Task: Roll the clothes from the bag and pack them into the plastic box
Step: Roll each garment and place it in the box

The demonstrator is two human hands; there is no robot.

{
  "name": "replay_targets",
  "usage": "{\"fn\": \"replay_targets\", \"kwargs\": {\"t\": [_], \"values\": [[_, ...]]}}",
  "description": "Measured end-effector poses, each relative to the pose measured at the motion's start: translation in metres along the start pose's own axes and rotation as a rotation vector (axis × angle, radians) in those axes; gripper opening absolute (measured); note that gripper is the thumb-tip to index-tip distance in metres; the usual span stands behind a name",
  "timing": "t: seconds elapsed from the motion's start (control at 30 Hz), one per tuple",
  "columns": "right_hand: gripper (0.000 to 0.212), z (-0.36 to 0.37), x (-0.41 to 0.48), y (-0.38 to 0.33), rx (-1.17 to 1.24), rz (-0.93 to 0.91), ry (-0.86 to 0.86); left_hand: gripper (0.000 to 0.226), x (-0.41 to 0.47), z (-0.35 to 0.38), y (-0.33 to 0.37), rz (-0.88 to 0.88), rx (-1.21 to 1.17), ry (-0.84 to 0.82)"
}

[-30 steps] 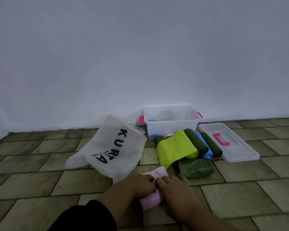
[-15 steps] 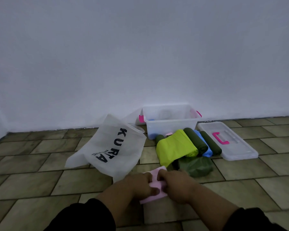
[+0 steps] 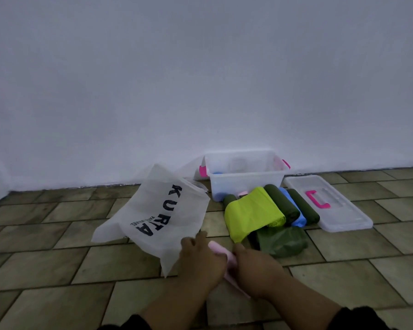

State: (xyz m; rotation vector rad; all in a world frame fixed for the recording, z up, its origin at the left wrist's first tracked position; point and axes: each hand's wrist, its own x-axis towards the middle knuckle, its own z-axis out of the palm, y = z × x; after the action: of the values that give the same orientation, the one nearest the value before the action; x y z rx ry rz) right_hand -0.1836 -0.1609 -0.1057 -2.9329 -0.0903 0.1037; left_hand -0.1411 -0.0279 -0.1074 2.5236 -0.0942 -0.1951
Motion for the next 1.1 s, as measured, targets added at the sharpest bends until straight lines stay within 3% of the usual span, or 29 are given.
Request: {"fn": "replay_targets", "kwargs": {"t": [0.1,0.2,0.43,0.5,0.6,0.7,0.8,0.9,1.0,1.1], "values": [[0.02,-0.005,0.004,-0.001,0.181,0.154,-0.091,0.058,-0.004,0.02,0.013,-0.361,-0.358,-0.126],[0.023,-0.005,0.003,-0.006,0.271,0.241,-0.134,0.066,-0.008,0.028,0.014,-0.437,-0.674,-0.159],[0.015,-0.002,-0.009,-0.006,0.633,0.292,-0.138,0.054,-0.006,0.025,0.01,-0.375,-0.824,-0.044],[0.011,-0.004,-0.012,-0.006,0.845,0.342,-0.158,0.054,-0.004,0.022,0.008,-0.344,-0.816,-0.016],[0.028,-0.005,-0.009,0.0,1.309,0.409,-0.18,0.052,0.001,0.014,0.01,-0.247,-0.799,-0.041],[0.03,-0.011,-0.001,0.007,1.646,0.367,-0.265,0.044,0.014,0.003,0.019,-0.156,-0.787,-0.073],[0.04,-0.022,0.014,0.021,1.638,0.282,-0.331,0.048,0.037,-0.01,0.028,-0.028,-0.752,-0.059],[0.034,-0.048,0.036,0.038,1.461,0.242,-0.301,0.048,0.066,-0.03,0.046,0.093,-0.722,-0.12],[0.027,-0.084,0.067,0.058,1.256,0.209,-0.166,0.042,0.107,-0.053,0.066,0.108,-0.708,-0.066],[0.023,-0.119,0.111,0.076,1.271,0.19,0.091,0.047,0.149,-0.065,0.082,0.066,-0.57,0.017]]}}
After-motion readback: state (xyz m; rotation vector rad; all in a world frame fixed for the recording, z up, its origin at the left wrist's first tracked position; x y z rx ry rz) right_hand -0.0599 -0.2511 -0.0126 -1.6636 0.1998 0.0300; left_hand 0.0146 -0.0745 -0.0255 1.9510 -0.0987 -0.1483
